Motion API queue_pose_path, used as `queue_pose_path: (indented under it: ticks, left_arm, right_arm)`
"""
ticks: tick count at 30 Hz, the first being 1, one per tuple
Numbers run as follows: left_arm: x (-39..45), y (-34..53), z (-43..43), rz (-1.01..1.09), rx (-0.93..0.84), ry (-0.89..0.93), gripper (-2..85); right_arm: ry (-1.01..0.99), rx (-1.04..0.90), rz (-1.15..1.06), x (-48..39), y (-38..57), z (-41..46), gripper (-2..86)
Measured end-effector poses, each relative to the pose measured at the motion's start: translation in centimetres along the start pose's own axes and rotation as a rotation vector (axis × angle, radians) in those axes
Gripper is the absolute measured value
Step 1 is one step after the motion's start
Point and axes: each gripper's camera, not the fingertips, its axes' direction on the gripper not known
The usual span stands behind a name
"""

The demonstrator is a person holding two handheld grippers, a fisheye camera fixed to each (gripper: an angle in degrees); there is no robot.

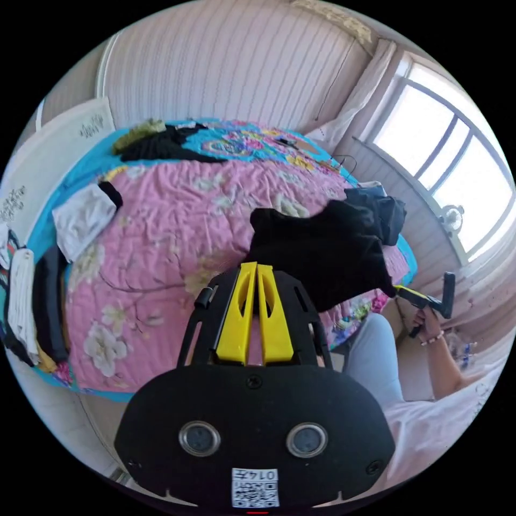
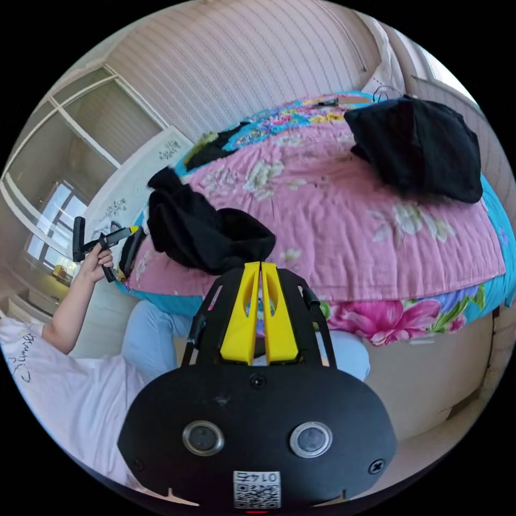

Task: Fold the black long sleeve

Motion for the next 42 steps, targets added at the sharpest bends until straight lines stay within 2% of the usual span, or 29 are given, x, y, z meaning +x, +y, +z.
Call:
queue_pose_path:
  ticks: [1,6,13,15,18,20,23,26,30,34,37,38,40,42]
  left_arm:
    - [-0.5,1.1,1.4,-0.023,-0.040,0.069,-0.3]
    - [-0.2,4.6,4.2,-0.074,-0.090,0.138,5.2]
    - [2.1,1.4,5.9,-0.073,0.031,0.133,12.2]
    - [2.2,-0.6,7.4,-0.090,0.014,0.138,10.9]
    - [2.2,-2.6,11.6,-0.086,-0.202,0.200,4.7]
    - [1.7,-2.4,12.2,-0.101,-0.240,0.203,1.7]
    - [0.2,-0.9,8.8,-0.121,-0.145,0.300,-0.4]
    - [-0.6,1.9,2.5,-0.044,-0.028,0.350,-0.8]
    - [-2.2,7.3,-4.1,-0.039,0.022,0.359,-0.9]
    - [-2.2,11.4,-6.7,-0.082,0.081,0.360,-0.8]
    - [-0.9,12.5,-6.9,-0.064,0.055,0.302,-0.7]
    - [-0.7,12.6,-6.9,-0.062,0.052,0.294,-0.6]
    - [0.1,12.7,-6.9,-0.050,0.055,0.273,-0.4]
    - [0.5,12.5,-6.8,-0.055,0.069,0.251,-0.5]
  right_arm:
    - [0.011,-0.043,-0.010,0.1,0.3,0.8,-0.1]
    - [-0.021,-0.110,-0.014,0.7,0.7,1.8,-0.2]
    - [-0.046,-0.136,0.004,2.2,-0.5,0.5,-0.3]
    - [-0.053,-0.135,0.011,2.5,-1.0,0.0,-0.3]
    - [-0.040,-0.138,0.007,2.8,-1.9,-0.8,-0.4]
    - [-0.040,-0.116,0.013,3.4,-2.5,-1.8,-0.3]
    - [-0.106,-0.045,0.052,5.1,-3.3,-3.9,-0.2]
    - [-0.127,-0.024,0.078,6.4,-4.3,-4.7,0.4]
    - [-0.006,-0.118,0.076,6.3,-6.7,-2.0,4.5]
    - [-0.017,-0.239,0.090,5.9,-9.6,3.0,10.4]
    - [-0.170,-0.337,0.134,5.5,-10.9,6.0,9.6]
    - [-0.161,-0.344,0.132,5.3,-11.0,6.3,9.2]
    - [-0.023,-0.395,0.127,4.8,-11.4,7.7,5.8]
    - [-0.003,-0.448,0.150,5.0,-12.0,8.8,3.0]
